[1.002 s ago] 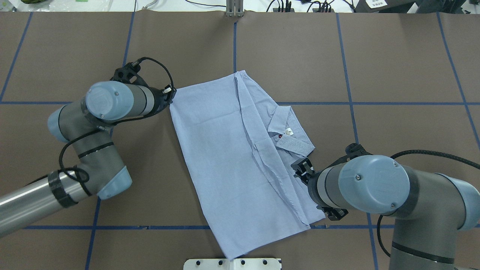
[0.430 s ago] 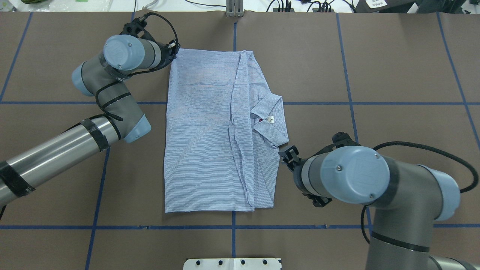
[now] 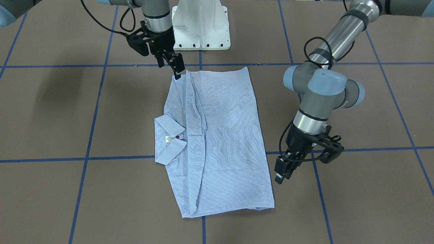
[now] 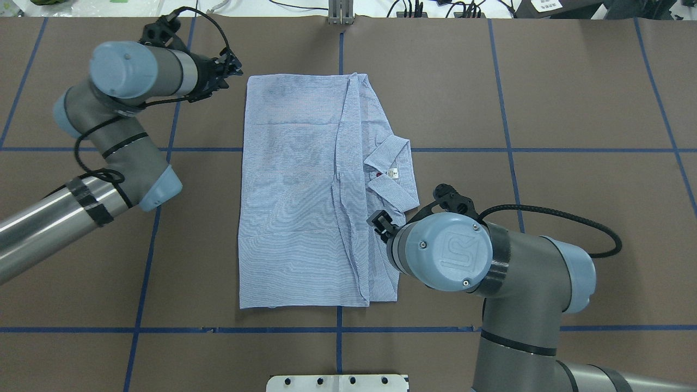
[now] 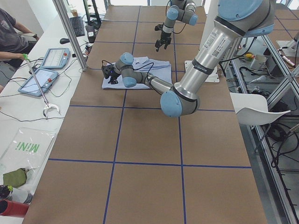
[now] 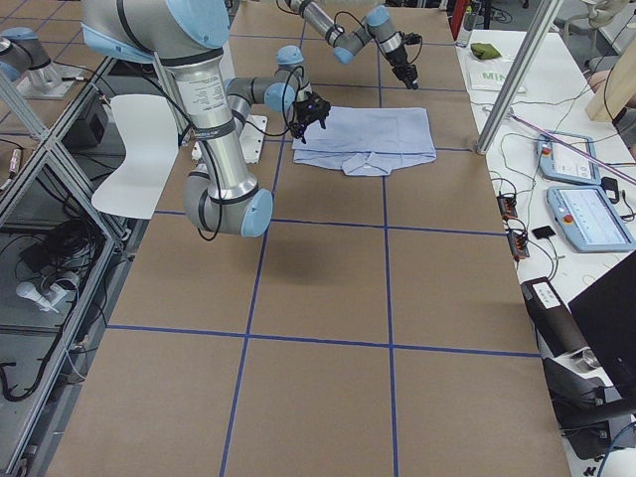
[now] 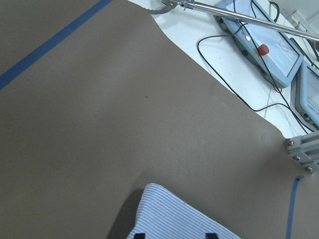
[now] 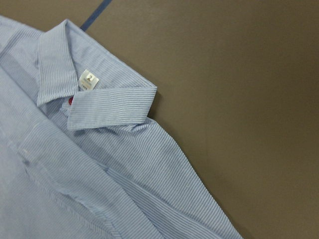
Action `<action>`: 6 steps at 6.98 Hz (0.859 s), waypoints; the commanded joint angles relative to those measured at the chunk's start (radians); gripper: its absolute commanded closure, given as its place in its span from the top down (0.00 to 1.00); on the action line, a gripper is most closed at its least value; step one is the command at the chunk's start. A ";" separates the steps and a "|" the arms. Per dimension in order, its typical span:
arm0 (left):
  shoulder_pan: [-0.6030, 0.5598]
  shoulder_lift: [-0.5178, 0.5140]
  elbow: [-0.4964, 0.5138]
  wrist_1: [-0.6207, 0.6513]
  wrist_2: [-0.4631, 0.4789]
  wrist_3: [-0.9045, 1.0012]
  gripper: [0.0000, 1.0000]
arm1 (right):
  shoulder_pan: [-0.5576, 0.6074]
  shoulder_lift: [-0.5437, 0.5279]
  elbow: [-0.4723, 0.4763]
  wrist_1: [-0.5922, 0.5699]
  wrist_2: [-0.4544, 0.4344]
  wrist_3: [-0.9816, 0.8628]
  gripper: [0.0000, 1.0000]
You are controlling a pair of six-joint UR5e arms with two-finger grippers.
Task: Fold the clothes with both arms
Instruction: 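Release the shirt and raise the left gripper while the right gripper moves over it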
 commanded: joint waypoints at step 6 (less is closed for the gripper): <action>-0.015 0.158 -0.184 0.005 -0.030 0.044 0.50 | -0.105 0.191 -0.243 -0.226 -0.022 -0.886 1.00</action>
